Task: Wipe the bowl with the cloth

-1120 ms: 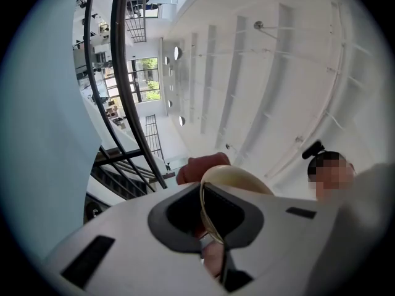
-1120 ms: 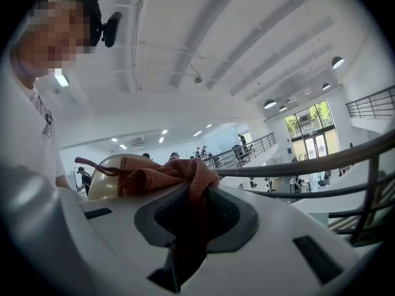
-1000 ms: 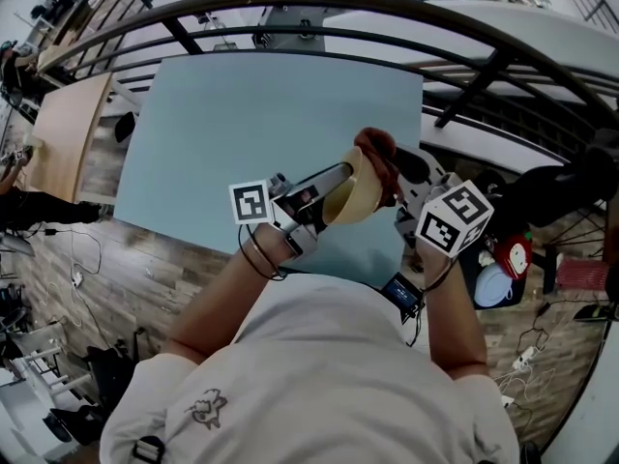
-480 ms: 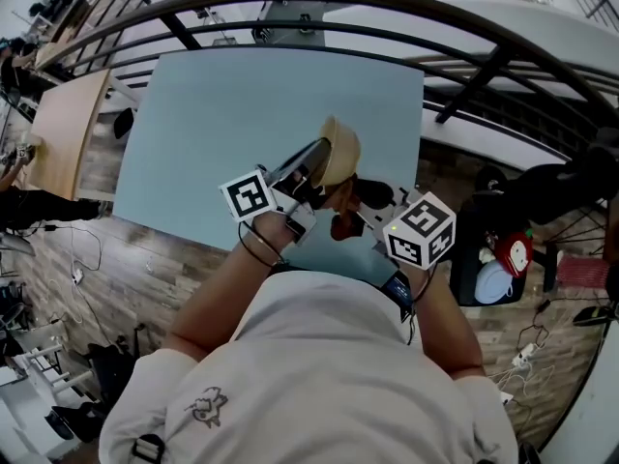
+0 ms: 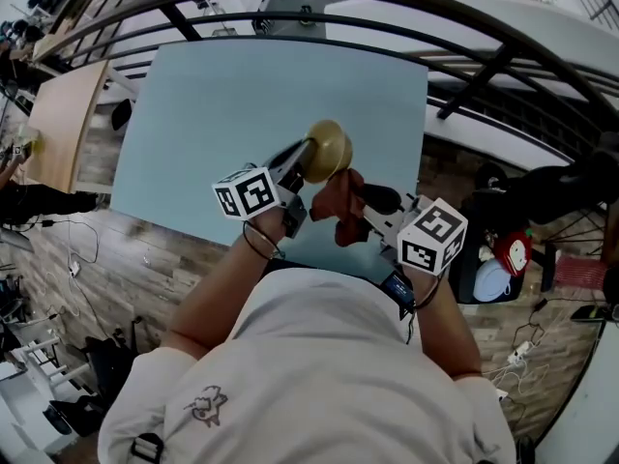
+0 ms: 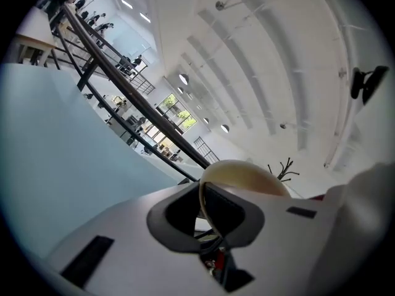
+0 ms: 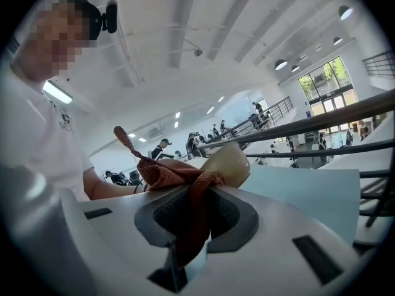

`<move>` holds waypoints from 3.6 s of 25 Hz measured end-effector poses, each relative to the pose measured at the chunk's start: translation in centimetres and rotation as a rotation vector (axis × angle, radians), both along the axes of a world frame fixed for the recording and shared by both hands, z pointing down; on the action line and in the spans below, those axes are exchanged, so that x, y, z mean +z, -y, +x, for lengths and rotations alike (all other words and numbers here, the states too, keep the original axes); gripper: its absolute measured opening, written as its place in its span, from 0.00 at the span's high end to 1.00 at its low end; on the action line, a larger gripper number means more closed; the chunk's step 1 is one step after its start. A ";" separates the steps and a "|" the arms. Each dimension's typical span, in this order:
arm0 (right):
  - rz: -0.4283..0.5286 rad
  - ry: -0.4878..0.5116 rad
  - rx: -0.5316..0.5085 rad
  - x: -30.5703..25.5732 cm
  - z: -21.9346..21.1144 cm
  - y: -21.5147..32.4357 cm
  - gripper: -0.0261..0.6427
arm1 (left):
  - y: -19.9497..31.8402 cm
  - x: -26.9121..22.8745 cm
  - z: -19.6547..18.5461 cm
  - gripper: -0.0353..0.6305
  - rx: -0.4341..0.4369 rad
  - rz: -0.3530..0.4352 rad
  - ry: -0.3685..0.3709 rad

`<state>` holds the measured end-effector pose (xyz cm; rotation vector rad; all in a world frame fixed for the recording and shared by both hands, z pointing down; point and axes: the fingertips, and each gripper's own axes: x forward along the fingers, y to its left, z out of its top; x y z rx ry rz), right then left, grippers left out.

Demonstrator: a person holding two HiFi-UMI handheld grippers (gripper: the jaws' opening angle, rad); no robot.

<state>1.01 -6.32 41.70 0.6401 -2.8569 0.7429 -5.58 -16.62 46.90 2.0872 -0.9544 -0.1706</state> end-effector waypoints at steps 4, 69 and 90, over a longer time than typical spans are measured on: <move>0.002 -0.032 0.085 1.0 1.3 2.1 0.85 | -0.2 1.6 -1.0 0.90 0.005 -0.001 0.083; -0.277 -0.256 0.454 24.5 2.9 5.7 0.85 | -0.7 28.4 -6.8 0.86 0.294 -0.097 0.494; -0.131 -0.233 0.354 18.5 3.3 3.7 0.85 | -2.3 15.6 -9.1 0.91 0.101 0.169 0.495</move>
